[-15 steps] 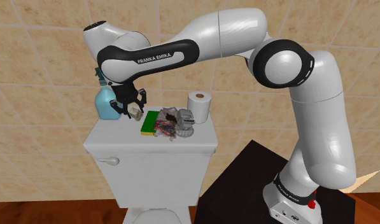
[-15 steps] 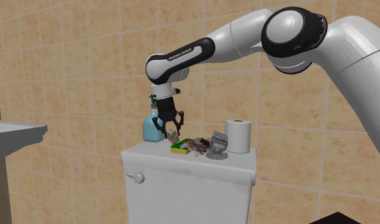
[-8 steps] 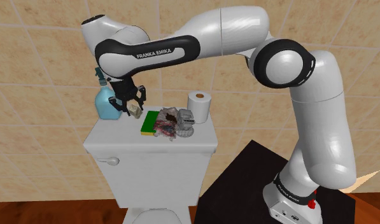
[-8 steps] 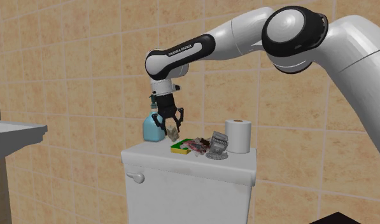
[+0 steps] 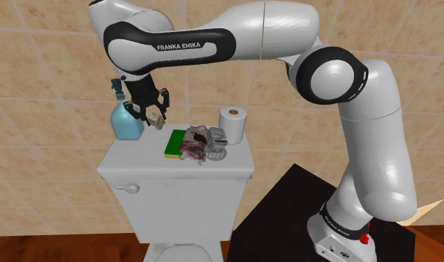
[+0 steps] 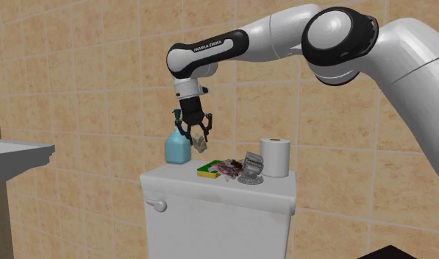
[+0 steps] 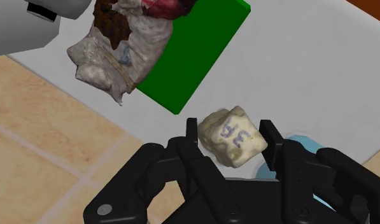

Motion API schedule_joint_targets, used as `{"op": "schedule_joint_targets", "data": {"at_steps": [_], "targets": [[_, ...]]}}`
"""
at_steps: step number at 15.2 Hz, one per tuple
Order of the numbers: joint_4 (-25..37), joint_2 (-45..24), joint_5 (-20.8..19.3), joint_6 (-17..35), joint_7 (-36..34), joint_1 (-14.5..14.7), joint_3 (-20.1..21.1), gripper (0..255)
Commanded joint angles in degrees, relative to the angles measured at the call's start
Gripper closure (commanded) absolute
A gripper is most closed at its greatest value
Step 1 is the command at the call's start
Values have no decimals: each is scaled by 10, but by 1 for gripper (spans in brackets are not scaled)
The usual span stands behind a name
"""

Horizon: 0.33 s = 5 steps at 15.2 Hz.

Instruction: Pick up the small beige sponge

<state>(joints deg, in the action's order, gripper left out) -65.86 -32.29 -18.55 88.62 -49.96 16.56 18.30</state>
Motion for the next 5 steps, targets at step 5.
{"op": "schedule_joint_targets", "data": {"at_steps": [5], "targets": [[41, -6, -1, -35, 6, 6, -1, 255]]}}
